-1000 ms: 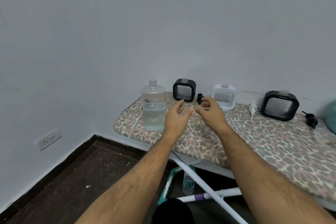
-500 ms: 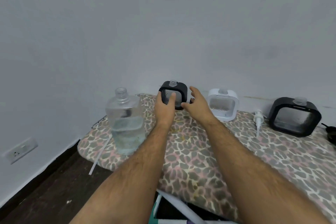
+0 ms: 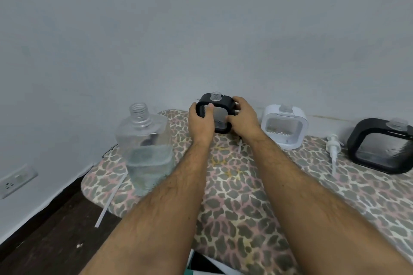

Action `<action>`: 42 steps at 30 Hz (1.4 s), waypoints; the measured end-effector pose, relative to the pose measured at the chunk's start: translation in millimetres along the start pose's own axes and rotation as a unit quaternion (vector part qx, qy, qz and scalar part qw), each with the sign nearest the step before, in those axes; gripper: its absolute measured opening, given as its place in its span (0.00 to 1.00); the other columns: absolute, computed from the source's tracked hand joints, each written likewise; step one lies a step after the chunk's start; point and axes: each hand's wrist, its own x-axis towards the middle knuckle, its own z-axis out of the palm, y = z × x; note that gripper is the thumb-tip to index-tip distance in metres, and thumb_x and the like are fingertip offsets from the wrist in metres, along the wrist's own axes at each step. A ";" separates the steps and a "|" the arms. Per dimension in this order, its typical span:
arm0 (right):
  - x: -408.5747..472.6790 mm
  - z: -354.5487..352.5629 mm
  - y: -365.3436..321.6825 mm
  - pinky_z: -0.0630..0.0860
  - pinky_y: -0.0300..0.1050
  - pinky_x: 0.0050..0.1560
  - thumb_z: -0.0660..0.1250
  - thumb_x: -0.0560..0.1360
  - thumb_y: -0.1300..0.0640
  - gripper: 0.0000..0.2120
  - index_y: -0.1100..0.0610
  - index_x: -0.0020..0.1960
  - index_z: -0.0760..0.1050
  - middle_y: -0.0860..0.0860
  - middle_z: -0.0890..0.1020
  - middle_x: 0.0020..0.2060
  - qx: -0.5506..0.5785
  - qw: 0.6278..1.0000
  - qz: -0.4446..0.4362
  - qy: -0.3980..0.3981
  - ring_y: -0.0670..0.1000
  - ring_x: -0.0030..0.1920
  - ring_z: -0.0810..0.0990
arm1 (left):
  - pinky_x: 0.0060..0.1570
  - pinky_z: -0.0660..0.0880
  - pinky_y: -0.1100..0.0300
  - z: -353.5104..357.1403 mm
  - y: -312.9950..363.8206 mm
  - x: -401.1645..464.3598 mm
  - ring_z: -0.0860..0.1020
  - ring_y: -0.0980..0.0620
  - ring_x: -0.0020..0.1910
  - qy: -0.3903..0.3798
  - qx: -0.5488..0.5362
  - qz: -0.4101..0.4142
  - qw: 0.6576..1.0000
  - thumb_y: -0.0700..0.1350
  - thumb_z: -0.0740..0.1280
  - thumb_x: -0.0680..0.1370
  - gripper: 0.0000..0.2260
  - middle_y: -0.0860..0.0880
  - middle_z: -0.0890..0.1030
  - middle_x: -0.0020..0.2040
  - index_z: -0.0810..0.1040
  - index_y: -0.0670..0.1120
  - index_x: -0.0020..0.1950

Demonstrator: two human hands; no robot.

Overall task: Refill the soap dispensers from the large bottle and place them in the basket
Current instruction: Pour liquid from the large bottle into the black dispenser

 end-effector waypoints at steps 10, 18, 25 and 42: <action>-86.1 -46.2 -24.9 0.80 0.51 0.59 0.72 0.72 0.68 0.30 0.55 0.71 0.70 0.47 0.78 0.54 0.024 0.999 -0.022 0.029 0.50 0.55 0.80 | 0.63 0.73 0.56 -20.7 37.6 -76.8 0.76 0.53 0.61 -0.035 0.022 0.058 0.997 0.47 0.69 0.78 0.22 0.51 0.77 0.64 0.70 0.47 0.71; -186.0 -89.8 -31.1 0.79 0.47 0.54 0.74 0.71 0.66 0.30 0.55 0.71 0.71 0.44 0.78 0.50 0.003 1.000 -0.025 0.013 0.43 0.47 0.78 | 0.43 0.71 0.71 -61.4 46.7 -164.4 0.78 0.58 0.52 -0.110 0.028 0.064 0.992 0.44 0.69 0.78 0.15 0.56 0.79 0.53 0.73 0.48 0.64; -239.7 -93.8 -30.4 0.78 0.39 0.45 0.75 0.69 0.65 0.29 0.50 0.67 0.71 0.47 0.80 0.50 0.012 0.999 -0.033 -0.009 0.46 0.48 0.81 | 0.54 0.74 0.62 -97.6 51.9 -202.2 0.76 0.55 0.56 -0.165 -0.015 0.020 0.986 0.40 0.67 0.79 0.21 0.51 0.77 0.59 0.69 0.45 0.72; -251.8 -63.6 -4.9 0.81 0.44 0.51 0.77 0.71 0.56 0.28 0.50 0.66 0.68 0.47 0.79 0.54 0.000 0.998 -0.023 0.066 0.47 0.52 0.81 | 0.43 0.71 0.78 -111.1 28.2 -197.1 0.73 0.73 0.52 -0.266 0.028 0.017 0.963 0.37 0.65 0.80 0.27 0.55 0.73 0.68 0.63 0.47 0.78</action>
